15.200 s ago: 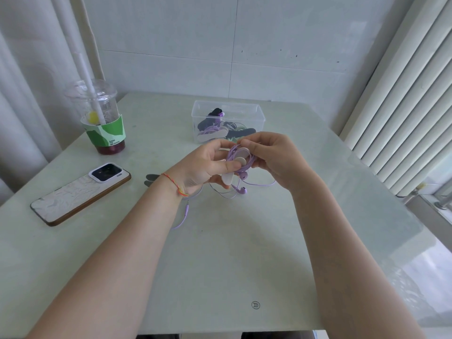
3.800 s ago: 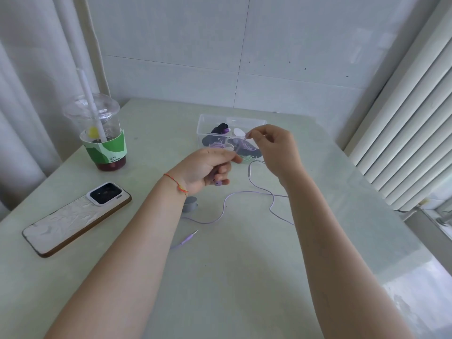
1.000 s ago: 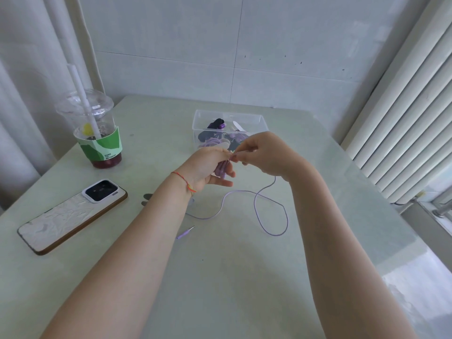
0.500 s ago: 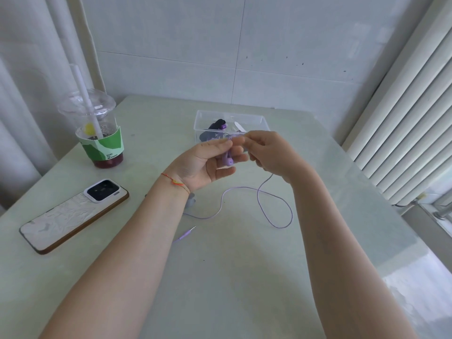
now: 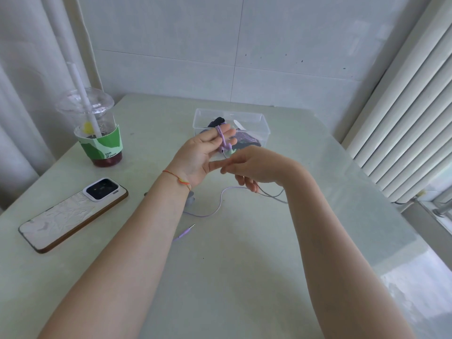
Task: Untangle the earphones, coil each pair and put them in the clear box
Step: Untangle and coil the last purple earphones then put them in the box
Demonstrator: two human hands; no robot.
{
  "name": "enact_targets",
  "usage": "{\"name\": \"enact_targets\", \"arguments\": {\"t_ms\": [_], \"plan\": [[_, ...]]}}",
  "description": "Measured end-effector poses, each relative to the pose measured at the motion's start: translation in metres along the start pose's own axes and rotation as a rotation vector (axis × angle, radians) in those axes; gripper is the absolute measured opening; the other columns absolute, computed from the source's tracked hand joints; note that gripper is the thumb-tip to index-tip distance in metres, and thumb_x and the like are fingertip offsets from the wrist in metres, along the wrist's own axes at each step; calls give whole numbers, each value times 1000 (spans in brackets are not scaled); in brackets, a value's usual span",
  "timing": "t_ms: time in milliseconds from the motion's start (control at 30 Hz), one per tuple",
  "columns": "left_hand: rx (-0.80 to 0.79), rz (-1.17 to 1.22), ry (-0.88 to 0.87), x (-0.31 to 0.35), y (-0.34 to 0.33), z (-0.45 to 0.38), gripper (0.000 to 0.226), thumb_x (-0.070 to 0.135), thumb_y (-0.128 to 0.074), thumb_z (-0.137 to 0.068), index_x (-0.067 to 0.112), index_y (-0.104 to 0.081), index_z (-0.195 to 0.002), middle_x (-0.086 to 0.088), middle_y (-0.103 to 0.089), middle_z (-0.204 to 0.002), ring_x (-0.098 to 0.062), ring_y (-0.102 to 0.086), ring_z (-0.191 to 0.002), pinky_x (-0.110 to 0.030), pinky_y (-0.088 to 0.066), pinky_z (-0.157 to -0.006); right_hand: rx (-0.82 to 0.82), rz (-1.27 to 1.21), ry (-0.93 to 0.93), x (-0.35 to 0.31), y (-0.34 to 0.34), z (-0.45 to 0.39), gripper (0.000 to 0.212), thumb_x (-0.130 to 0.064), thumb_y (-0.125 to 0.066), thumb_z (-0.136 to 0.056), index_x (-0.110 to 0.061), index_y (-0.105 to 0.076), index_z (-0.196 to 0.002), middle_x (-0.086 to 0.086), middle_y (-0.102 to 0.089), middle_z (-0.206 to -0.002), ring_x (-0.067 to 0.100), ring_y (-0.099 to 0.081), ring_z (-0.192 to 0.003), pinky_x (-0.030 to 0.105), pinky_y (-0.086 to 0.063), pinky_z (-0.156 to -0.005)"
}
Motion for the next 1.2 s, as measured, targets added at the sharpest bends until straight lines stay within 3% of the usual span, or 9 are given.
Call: {"name": "enact_targets", "arguments": {"t_ms": [100, 267, 567, 667, 767, 967, 1033, 1100, 1200], "plan": [[59, -182, 28, -6, 8, 0, 30, 8, -45, -102, 20, -63, -122, 2, -68, -120, -9, -66, -104, -26, -57, -63, 45, 75, 7, -4, 10, 4, 23, -22, -50, -95, -13, -71, -94, 0, -54, -64, 13, -48, -42, 24, -46, -54], [57, -380, 115, -19, 8, -1, 31, 5, -46, -97, 12, -68, -117, -3, -68, -91, -18, -58, -89, -31, -60, -67, 238, -4, 28, -3, 38, 7, 19, -19, -56, -93, -14, -69, -79, 1, -49, -61, 18, -42, -52, 23, -37, -44], [-97, -4, 315, -29, -20, 11, 36, 23, -41, -100, 5, -70, -90, -5, -56, -69, -21, -63, -63, -32, -57, -61, 604, -136, 54, 22, 74, 4, 11, -24, -66, -90, -17, -67, -82, -5, -50, -61, 9, -40, -49, 24, -32, -51], [-53, 394, 292, -22, -18, 8, 36, 19, -43, -101, 5, -73, -88, -3, -63, -75, -19, -68, -68, -29, -58, -57, 487, -128, 13, 28, 55, -6, 14, -25, -60, -94, -20, -69, -85, -1, -51, -62, 9, -39, -43, 25, -35, -48], [19, 489, 204, -17, -5, 3, 29, 20, -43, -103, 6, -68, -107, -5, -73, -103, -21, -71, -97, -27, -60, -66, 230, 10, -20, 23, 23, -12, 20, -30, -52, -98, -25, -69, -91, 0, -55, -67, 12, -40, -38, 22, -39, -45], [107, -49, 125, -20, 13, -2, 24, 16, -49, -101, 14, -63, -121, -1, -69, -116, -11, -68, -96, -28, -59, -68, 133, 96, 9, 7, 19, -2, 24, -29, -54, -94, -19, -74, -85, -3, -51, -59, 16, -45, -51, 25, -39, -55], [104, -196, 125, -23, 14, -2, 26, 14, -53, -100, 13, -65, -123, 0, -70, -105, -17, -64, -91, -30, -59, -73, 163, 76, 14, 3, 25, 3, 24, -30, -58, -92, -18, -74, -80, -4, -47, -58, 14, -43, -55, 27, -37, -60], [72, -290, 152, -26, 10, 0, 18, 19, -56, -99, 20, -74, -102, 1, -65, -80, -22, -57, -92, -39, -55, -83, 228, 29, 21, 2, 33, 5, 22, -29, -59, -90, -17, -72, -77, -4, -49, -62, 15, -44, -62, 28, -39, -63], [-1, -338, 264, -34, 0, 6, 22, 26, -53, -98, 18, -70, -86, -3, -69, -82, -20, -61, -98, -49, -42, -101, 351, -41, 32, 3, 49, 7, 19, -21, -57, -90, -10, -70, -82, -8, -58, -65, 17, -54, -63, 20, -44, -58]]}}
Point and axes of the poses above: each hand's wrist, its own z-axis away from the middle knuckle, its own y-axis out of the back of the hand, x = y × z, the point moved 10 cm from there along -z, towards the middle knuckle
